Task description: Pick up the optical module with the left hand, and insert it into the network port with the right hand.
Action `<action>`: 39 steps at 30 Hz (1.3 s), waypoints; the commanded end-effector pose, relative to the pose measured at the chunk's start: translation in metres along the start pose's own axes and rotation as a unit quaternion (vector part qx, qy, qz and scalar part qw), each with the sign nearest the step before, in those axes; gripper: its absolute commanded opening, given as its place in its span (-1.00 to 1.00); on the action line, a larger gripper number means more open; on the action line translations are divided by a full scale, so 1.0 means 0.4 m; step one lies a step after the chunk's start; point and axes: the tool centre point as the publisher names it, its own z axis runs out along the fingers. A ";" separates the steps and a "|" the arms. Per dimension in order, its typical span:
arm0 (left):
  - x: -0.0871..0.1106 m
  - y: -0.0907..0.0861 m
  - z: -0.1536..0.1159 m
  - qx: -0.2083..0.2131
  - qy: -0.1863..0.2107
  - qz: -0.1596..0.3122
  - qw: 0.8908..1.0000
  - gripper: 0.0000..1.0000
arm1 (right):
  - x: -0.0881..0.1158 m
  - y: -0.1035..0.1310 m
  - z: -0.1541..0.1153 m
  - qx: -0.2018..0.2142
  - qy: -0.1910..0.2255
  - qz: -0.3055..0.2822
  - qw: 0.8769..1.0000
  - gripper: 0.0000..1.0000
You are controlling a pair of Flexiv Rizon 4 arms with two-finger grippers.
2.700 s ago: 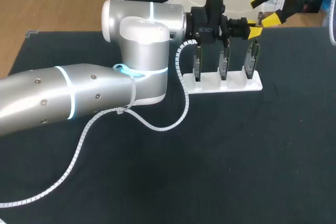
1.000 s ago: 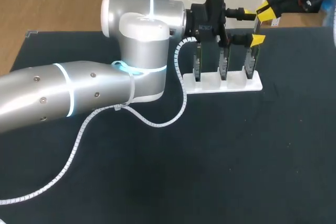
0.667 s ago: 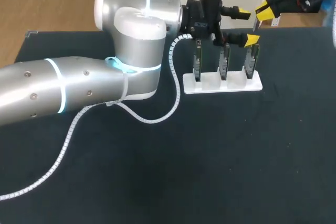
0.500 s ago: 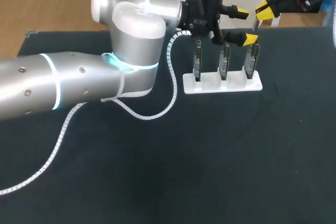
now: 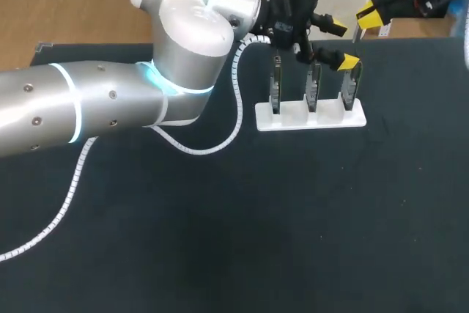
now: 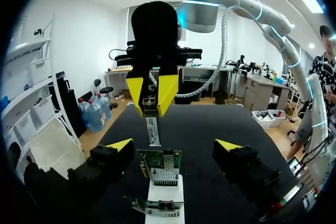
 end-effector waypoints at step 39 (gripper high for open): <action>0.063 -0.002 0.016 0.030 0.090 -0.030 0.995 1.00 | 0.002 -0.003 0.000 0.002 0.002 -0.003 1.000 -1.00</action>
